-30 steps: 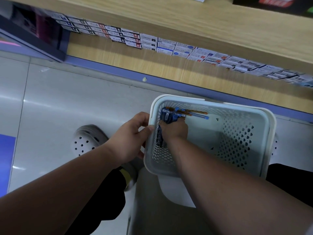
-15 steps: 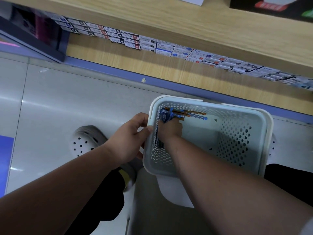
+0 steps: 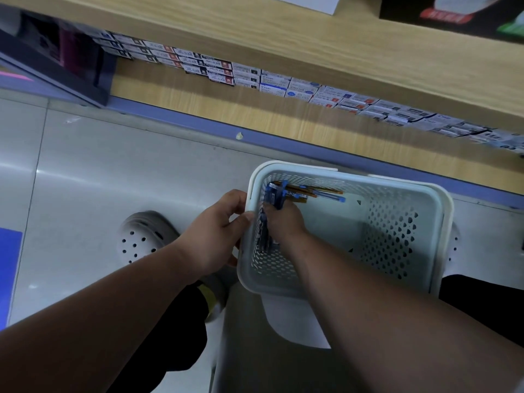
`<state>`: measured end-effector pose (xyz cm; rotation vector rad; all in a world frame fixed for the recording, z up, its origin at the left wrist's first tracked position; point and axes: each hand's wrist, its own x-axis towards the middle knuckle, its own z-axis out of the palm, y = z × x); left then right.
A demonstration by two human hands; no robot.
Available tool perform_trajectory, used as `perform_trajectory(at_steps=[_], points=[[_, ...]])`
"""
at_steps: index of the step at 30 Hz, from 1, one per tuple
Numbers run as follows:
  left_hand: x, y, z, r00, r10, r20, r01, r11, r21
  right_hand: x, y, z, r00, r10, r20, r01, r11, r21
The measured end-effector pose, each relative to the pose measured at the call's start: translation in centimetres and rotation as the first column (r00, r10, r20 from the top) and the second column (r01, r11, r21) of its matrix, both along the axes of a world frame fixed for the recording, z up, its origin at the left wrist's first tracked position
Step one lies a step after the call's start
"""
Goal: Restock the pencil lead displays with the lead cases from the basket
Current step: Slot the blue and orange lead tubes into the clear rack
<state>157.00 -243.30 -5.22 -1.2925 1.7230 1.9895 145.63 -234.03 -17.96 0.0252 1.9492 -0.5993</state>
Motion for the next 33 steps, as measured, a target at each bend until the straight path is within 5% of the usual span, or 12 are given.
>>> perform_trajectory(at_steps=[16, 33], points=[[0.1, 0.1, 0.0, 1.000, 0.002, 0.005, -0.002, 1.000, 0.022, 1.3, -0.8, 0.8, 0.970, -0.231, 0.081, 0.236, 0.970, -0.056], [0.2, 0.3, -0.2, 1.000, 0.012, 0.000, -0.012, 1.000, 0.015, 0.5, -0.7, 1.9, 0.948, -0.249, 0.199, 0.274, 0.956, -0.106]])
